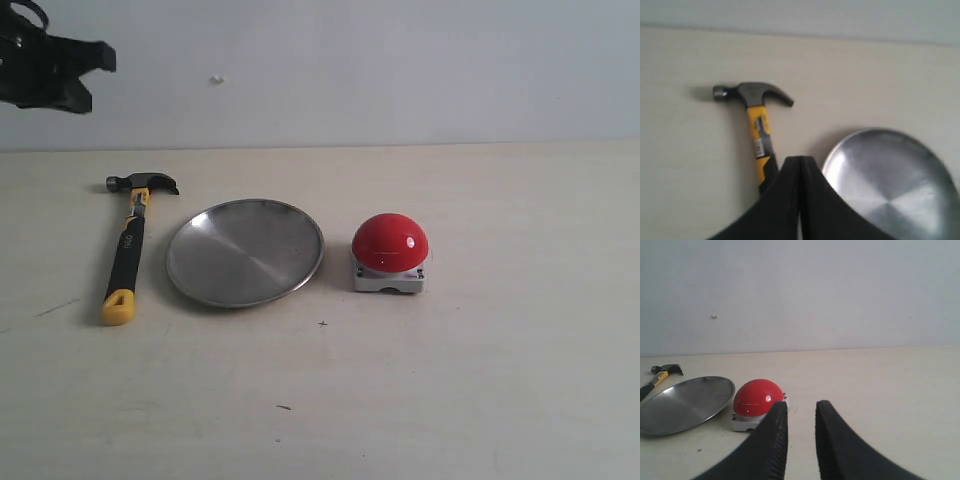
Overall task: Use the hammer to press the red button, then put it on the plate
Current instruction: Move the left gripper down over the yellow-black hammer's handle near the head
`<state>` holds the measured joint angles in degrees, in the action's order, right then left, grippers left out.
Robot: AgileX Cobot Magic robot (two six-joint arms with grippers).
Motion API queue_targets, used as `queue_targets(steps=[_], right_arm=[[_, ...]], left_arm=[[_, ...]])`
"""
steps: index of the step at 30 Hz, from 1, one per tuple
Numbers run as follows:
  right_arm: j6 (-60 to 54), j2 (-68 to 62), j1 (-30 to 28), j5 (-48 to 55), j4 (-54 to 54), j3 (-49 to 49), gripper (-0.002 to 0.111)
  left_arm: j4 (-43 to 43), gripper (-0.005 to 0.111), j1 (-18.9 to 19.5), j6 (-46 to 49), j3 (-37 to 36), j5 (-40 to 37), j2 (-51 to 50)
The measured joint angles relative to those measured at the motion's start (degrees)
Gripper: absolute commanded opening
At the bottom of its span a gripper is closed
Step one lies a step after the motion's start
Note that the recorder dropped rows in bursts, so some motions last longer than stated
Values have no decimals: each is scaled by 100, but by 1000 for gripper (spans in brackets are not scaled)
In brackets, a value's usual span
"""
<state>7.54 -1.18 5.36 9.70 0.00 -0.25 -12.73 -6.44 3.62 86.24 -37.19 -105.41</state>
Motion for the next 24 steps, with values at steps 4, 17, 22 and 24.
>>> queue_targets(steps=[4, 17, 22, 24], right_arm=[[0, 0, 0, 0, 0, 0, 21], [0, 0, 0, 0, 0, 0, 21], [0, 0, 0, 0, 0, 0, 21], [0, 0, 0, 0, 0, 0, 21]], left_arm=[[695, 2, 11, -464, 1347, -1296, -1040], [832, 49, 11, -489, 3978, -2973, -3174], [832, 49, 11, -571, 4773, -3211, -3803], [832, 49, 11, -648, 5038, -3246, -3994]])
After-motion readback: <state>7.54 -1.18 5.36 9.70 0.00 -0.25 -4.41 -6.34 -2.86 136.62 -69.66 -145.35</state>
